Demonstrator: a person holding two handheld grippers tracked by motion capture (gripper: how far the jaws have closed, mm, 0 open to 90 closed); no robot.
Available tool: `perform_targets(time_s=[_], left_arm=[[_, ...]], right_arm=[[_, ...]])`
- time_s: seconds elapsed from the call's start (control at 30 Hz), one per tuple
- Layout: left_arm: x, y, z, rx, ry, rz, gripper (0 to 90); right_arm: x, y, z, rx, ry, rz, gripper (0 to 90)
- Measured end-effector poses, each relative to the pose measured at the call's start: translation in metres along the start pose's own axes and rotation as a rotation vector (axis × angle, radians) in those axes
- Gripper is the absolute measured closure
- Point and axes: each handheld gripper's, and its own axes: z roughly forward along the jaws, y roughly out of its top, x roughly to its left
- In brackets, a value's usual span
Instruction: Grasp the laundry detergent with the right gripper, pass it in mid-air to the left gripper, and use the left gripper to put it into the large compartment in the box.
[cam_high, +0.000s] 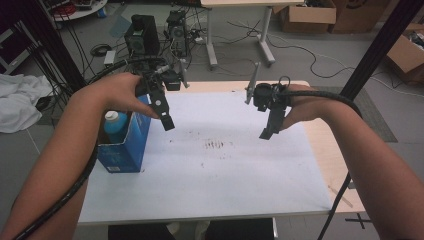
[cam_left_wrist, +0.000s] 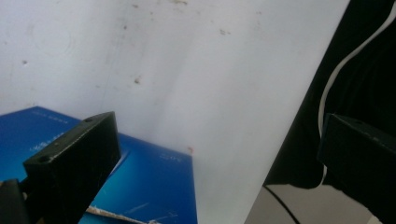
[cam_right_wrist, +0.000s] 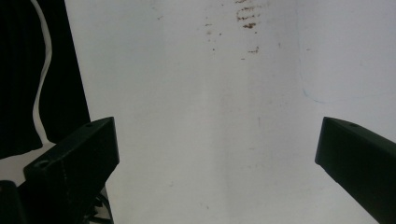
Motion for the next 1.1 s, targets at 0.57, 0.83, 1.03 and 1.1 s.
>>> perform_targets(time_s=[0.57, 0.83, 1.03, 1.1], left_arm=[[-0.006, 0.009, 0.015, 0.019, -0.032, 0.082, 0.1], [-0.008, 0.016, 0.016, 0.011, -0.030, 0.103, 0.2], [-0.006, 0.017, 0.016, 0.006, -0.029, 0.101, 0.2], [-0.006, 0.017, 0.016, 0.006, -0.031, 0.104, 0.1]], right_arm=[[-0.015, -0.001, -0.007, 0.025, -0.003, -0.005, 0.0], [-0.017, -0.007, -0.007, 0.016, -0.007, 0.012, 0.0], [-0.017, -0.007, -0.008, 0.021, -0.008, 0.011, 0.0], [-0.017, -0.007, -0.007, 0.015, -0.006, 0.013, 0.0]])
